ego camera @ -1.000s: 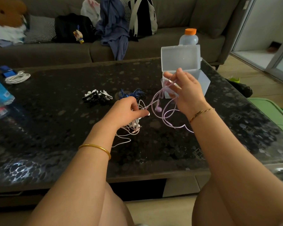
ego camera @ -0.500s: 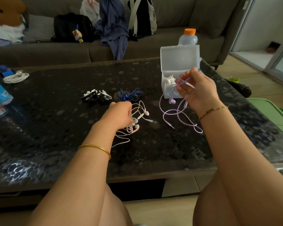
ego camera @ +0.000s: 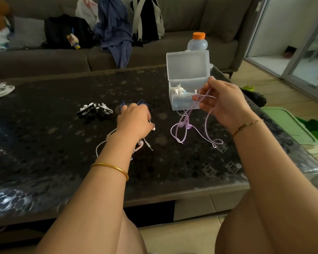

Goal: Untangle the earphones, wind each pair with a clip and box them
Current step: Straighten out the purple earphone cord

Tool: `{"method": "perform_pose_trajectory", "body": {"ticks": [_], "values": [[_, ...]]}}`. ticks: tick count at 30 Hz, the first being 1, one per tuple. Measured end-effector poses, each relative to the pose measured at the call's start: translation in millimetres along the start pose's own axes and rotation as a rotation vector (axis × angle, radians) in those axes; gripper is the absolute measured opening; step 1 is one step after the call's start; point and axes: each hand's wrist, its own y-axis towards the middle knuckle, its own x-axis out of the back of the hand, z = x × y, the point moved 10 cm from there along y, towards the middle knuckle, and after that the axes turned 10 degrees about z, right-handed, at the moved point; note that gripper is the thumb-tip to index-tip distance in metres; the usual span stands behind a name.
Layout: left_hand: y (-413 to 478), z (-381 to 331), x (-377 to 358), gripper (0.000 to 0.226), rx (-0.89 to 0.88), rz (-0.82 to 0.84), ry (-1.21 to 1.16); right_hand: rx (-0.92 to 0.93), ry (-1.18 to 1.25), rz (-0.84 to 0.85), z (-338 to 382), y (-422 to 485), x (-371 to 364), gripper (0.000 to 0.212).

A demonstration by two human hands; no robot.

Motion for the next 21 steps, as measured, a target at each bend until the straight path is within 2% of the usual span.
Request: {"method": "perform_pose_trajectory", "body": {"ticks": [2, 5, 8, 10, 12, 14, 16, 17, 21], "values": [[1.0, -26.1, -11.6, 0.021, -0.109, 0.051, -0.133, 0.02, -0.083, -0.077, 7.4, -3.6, 12.7, 0.027], [7.7, -52.9, -46.6, 0.016, -0.133, 0.207, -0.172, 0.063, -0.31, -0.196, 18.2, -9.4, 34.0, 0.023], [20.7, -50.9, -66.6, 0.031, -0.036, 0.225, -0.158, 0.144, -0.57, -0.261, 28.3, -9.7, 45.6, 0.02], [27.4, -46.3, -73.0, 0.042, 0.036, 0.204, -0.122, 0.167, -0.83, -0.32, 32.3, -7.4, 53.5, 0.022], [31.3, -46.0, -75.8, 0.048, 0.081, 0.179, -0.098, 0.069, -1.124, -0.346, 24.5, -1.6, 64.7, 0.023], [33.7, -46.0, -75.1, 0.047, 0.102, 0.154, -0.097, -0.135, -1.329, -0.303, 3.2, 3.9, 77.1, 0.022], [36.0, -45.0, -75.6, 0.039, 0.123, 0.139, -0.1, -0.313, -1.394, -0.254, -17.2, 4.1, 88.2, 0.031], [35.8, -44.1, -75.9, 0.036, 0.131, 0.138, -0.101, -0.341, -1.391, -0.255, -21.0, 3.6, 90.8, 0.034], [35.2, -44.0, -74.2, 0.022, 0.131, 0.141, -0.099, -0.23, -1.408, -0.331, -1.4, 3.3, 80.7, 0.041]]}}
